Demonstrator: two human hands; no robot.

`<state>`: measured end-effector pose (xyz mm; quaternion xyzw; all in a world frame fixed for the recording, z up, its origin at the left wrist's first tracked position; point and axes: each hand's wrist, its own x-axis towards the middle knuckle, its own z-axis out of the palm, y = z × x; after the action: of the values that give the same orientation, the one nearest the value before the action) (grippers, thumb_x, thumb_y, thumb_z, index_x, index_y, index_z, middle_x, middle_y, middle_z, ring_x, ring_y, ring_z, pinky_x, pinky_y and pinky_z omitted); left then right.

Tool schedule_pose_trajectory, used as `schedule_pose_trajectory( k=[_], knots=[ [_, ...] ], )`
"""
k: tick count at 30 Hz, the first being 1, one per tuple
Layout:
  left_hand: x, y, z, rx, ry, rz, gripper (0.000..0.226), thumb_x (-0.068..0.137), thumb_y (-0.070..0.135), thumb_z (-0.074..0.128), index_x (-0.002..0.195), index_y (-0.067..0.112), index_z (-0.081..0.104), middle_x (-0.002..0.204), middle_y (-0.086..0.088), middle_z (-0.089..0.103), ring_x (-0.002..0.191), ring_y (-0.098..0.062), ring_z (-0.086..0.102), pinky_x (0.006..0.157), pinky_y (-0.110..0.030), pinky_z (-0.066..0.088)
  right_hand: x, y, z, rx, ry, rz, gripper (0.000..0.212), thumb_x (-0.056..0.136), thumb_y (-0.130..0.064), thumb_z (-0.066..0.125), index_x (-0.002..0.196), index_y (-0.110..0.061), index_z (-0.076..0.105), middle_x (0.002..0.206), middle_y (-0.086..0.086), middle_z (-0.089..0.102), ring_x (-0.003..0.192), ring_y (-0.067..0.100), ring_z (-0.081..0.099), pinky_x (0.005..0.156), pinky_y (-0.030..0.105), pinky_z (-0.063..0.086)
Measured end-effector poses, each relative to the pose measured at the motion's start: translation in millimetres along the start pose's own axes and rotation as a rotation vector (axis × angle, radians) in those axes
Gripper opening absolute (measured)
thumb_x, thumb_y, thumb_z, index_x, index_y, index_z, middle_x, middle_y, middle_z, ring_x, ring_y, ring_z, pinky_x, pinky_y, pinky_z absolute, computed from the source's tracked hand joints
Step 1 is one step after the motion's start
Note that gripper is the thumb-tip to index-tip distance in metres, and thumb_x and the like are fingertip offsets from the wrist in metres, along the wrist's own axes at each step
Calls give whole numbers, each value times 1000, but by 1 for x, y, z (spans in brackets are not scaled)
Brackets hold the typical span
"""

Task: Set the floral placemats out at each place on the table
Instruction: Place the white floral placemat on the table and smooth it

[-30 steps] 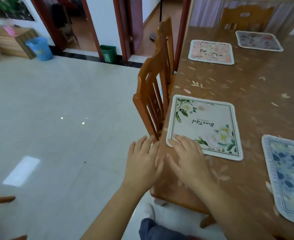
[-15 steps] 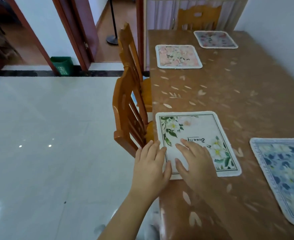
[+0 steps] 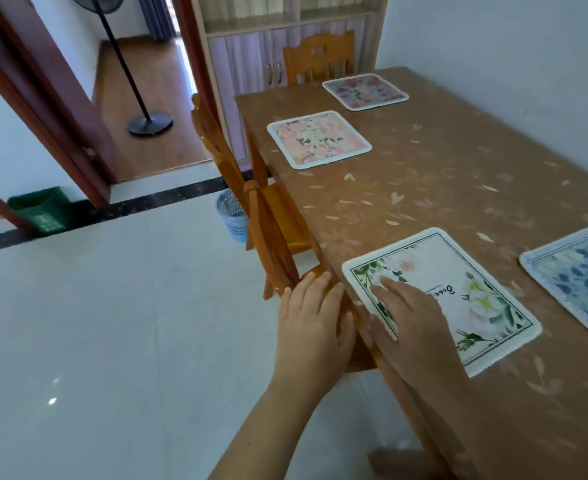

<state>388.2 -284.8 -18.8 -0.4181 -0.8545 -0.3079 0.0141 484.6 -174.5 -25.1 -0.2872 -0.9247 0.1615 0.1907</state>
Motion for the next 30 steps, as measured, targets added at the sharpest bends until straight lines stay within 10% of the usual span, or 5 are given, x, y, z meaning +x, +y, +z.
schedule_pose_trajectory(
  k=[30],
  knots=[
    [194,-55,55,16,-265,562,36,84,23,57,119,12,54,125,-12,57,124,-31,44,103,-53,27,127,43,36,-67,275,492,39,79,-16,67,117,-8,57,122,14,59,112,34,54,94,57,42]
  ],
)
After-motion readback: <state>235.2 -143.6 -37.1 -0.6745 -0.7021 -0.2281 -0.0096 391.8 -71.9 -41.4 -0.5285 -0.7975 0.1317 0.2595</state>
